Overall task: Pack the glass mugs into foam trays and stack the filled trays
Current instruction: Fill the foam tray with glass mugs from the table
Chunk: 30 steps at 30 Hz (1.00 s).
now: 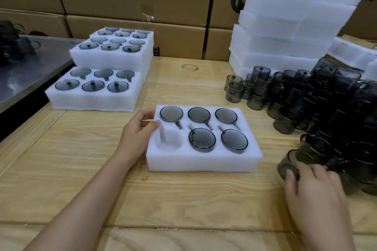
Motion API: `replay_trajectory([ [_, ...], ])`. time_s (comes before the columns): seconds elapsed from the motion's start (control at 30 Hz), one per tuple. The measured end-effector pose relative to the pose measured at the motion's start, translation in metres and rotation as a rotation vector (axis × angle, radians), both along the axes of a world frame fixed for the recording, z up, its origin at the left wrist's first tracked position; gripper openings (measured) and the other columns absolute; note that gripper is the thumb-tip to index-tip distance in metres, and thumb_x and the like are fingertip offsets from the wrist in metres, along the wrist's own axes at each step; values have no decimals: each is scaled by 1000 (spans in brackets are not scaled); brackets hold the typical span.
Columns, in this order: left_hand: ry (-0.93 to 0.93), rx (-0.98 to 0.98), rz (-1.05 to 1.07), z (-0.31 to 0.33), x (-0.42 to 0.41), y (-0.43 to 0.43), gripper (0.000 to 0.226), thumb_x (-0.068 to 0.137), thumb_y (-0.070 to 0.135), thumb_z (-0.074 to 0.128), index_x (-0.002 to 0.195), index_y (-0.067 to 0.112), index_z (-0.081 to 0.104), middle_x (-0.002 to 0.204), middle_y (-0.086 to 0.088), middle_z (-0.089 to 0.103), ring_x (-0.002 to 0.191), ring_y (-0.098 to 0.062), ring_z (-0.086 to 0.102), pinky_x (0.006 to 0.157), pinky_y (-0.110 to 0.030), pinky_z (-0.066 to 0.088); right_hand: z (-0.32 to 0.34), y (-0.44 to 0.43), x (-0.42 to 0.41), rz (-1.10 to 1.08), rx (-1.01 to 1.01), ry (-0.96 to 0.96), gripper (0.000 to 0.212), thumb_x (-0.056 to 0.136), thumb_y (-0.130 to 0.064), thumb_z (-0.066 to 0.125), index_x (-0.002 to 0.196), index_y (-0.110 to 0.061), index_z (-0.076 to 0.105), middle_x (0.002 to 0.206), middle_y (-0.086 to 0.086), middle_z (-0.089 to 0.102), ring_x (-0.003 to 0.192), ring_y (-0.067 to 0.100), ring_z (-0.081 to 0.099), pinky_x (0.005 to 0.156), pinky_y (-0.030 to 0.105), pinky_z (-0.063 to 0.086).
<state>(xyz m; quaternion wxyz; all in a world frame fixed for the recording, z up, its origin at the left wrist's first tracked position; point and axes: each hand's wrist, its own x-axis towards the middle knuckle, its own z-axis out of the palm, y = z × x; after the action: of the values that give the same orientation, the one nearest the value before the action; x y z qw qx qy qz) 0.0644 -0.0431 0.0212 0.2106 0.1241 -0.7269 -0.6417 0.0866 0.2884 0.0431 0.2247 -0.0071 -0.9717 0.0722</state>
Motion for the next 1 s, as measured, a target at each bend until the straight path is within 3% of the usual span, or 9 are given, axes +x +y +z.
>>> replay_trajectory([
  [0.17,4,8,1,-1,-1,-1,30,71,30,59,101,31,63,111,0,67,101,-24,63,83,-34,50,3,-12,-11,148,-211,-97,45,75,16,52,116,1,60,97,22,63,92,41,53,80,43,40],
  [0.23,5,8,0,-2,-2,-1,31,71,29,59,102,29,64,111,0,67,101,-24,63,82,-34,50,5,-12,-13,181,-224,-88,53,69,20,54,115,-5,63,88,11,65,88,38,53,74,40,41],
  [0.3,5,14,-1,-2,-2,-2,33,71,29,59,104,27,64,111,-1,67,101,-25,63,84,-37,52,10,-9,-14,201,-189,-54,42,64,17,68,99,-7,70,67,-9,55,76,37,55,63,38,43],
  [0.37,7,15,0,-2,-2,-2,32,71,29,59,103,27,64,111,-1,68,101,-25,64,85,-39,51,14,-5,-17,190,-125,-49,25,61,4,81,83,-6,73,66,-5,58,76,35,53,65,39,45],
  [0.47,9,21,-4,-2,-1,-2,32,71,29,59,103,27,64,111,0,67,101,-25,64,85,-39,52,15,0,-25,208,-94,19,18,57,-9,88,63,-9,71,89,10,67,90,38,51,75,48,45],
  [0.6,6,36,-4,-3,-2,-1,33,71,28,59,104,26,64,112,-1,67,101,-25,64,83,-36,52,20,-1,-30,232,-176,-108,38,71,-21,79,47,-16,49,112,7,65,112,34,52,88,50,43],
  [0.73,14,45,-7,-2,-1,0,34,71,27,59,104,23,63,112,-4,67,101,-28,63,82,-37,51,23,-1,-24,230,-104,-253,18,80,-35,68,79,-17,65,121,-2,61,111,25,54,86,40,46],
  [0.8,16,41,-5,-1,-1,0,35,71,28,59,105,23,63,112,-4,67,101,-29,63,84,-39,51,24,1,-20,252,-85,-309,31,76,-29,71,103,-15,64,122,-2,58,112,24,54,86,37,46],
  [1.0,12,37,-5,0,-1,1,39,71,29,58,108,20,63,112,-5,66,101,-28,63,86,-42,51,37,-5,-7,148,-227,-237,50,71,-24,78,112,-18,50,109,8,63,101,33,58,72,35,40],
])
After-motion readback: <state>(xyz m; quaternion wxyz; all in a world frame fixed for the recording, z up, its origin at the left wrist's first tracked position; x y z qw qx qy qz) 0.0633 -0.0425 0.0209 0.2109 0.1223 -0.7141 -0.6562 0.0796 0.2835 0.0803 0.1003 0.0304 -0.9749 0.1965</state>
